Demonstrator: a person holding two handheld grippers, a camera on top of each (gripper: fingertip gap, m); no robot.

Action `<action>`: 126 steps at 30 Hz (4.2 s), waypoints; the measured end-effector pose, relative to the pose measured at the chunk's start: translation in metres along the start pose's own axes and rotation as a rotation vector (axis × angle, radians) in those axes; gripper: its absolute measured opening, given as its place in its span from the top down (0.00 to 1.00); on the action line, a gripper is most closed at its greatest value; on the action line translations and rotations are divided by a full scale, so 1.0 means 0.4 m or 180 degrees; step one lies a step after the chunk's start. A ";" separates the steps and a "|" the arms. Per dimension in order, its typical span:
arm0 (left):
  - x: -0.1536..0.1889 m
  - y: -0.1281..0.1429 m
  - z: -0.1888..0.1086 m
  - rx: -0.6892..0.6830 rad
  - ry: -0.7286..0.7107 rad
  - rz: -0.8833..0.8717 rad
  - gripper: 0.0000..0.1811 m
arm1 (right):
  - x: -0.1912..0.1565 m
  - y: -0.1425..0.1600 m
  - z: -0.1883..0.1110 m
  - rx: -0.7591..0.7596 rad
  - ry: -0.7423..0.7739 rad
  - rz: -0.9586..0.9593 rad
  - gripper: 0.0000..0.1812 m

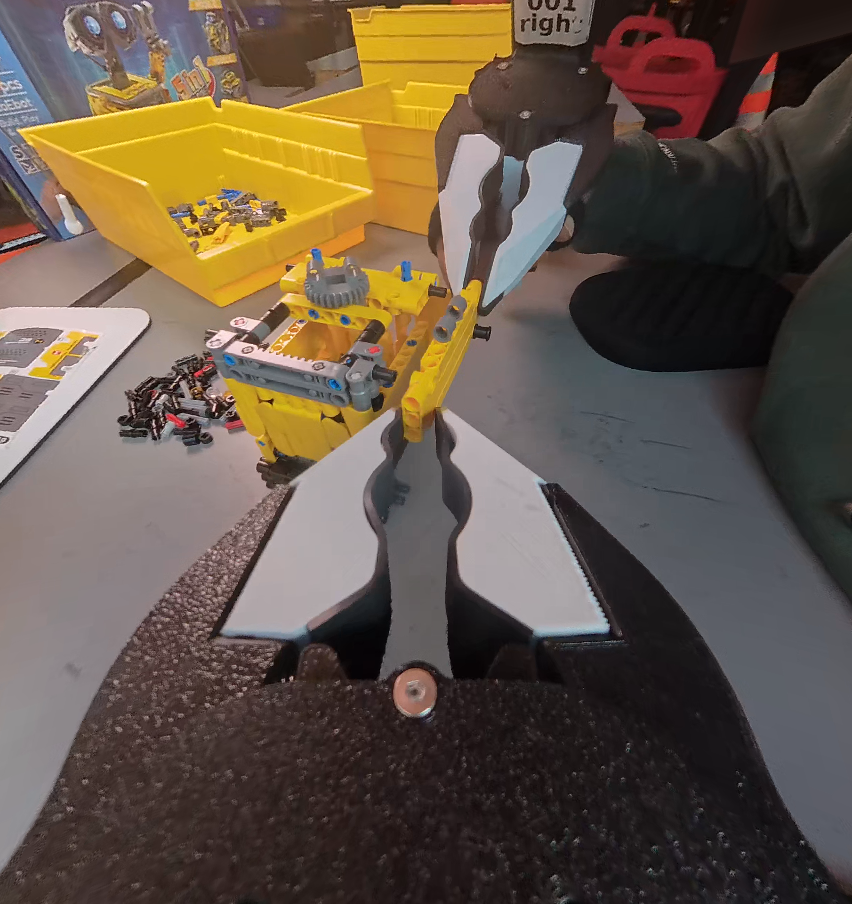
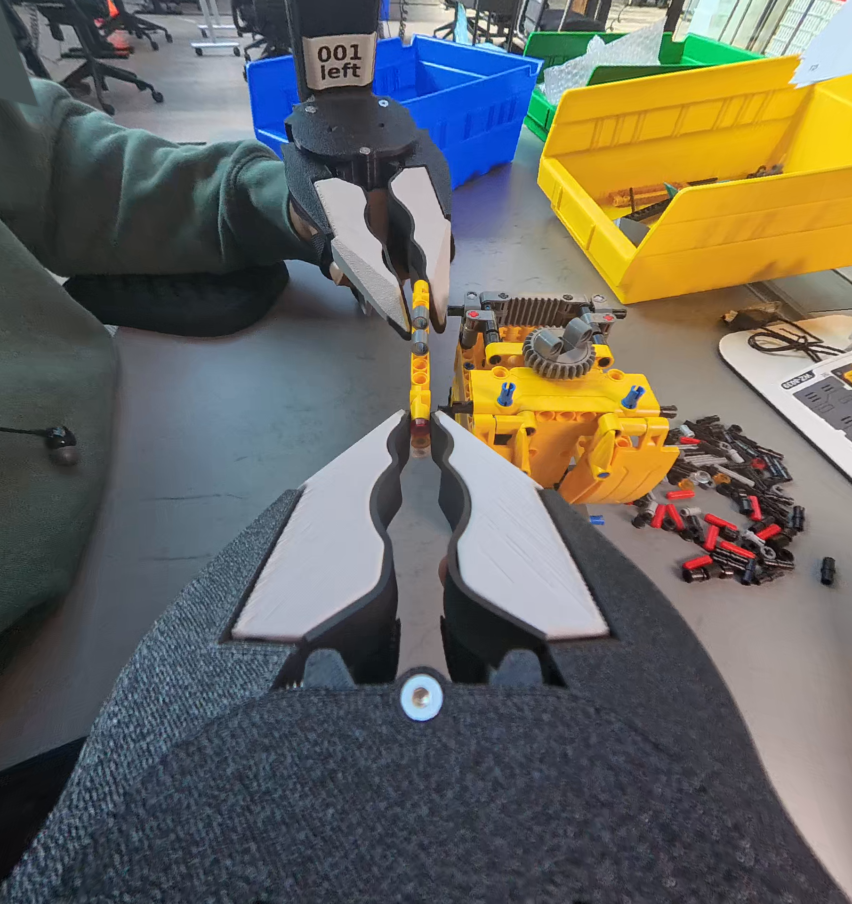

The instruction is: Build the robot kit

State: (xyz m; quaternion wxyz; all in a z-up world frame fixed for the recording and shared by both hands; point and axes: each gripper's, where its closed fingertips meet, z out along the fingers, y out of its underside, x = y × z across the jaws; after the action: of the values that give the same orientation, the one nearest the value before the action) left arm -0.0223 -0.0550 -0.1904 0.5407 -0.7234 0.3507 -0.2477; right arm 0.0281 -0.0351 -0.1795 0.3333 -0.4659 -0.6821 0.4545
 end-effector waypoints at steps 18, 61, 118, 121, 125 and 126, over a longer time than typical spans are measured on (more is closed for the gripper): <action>-0.087 -0.048 -0.015 -0.0030 0.0041 -0.0020 0.61 | 0.022 0.000 -0.008 -0.0044 0.0110 0.0136 0.96; -0.080 -0.013 0.026 -0.2606 0.0871 0.1347 0.83 | 0.045 0.003 -0.008 -0.0065 0.0236 0.0382 0.96; -0.064 -0.014 0.027 -0.3235 0.1017 0.0518 0.84 | 0.059 -0.001 -0.036 -0.0052 0.0402 0.0953 0.95; -0.063 -0.014 0.027 -0.3267 0.0979 0.0536 0.83 | 0.058 0.010 -0.033 -0.0203 0.0522 0.0654 0.95; -0.063 -0.015 0.029 -0.3218 0.0876 0.0550 0.83 | 0.066 0.011 -0.033 -0.0201 0.0637 0.0516 0.95; -0.064 -0.015 0.030 -0.3198 0.0852 0.0550 0.83 | 0.069 0.010 -0.034 -0.0203 0.0676 0.0470 0.95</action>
State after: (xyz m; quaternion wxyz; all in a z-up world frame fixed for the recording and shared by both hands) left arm -0.0282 -0.0270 -0.1878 0.0962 -0.8239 0.5505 -0.0938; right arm 0.0319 -0.0045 -0.1775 0.3543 -0.5706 -0.6210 0.4040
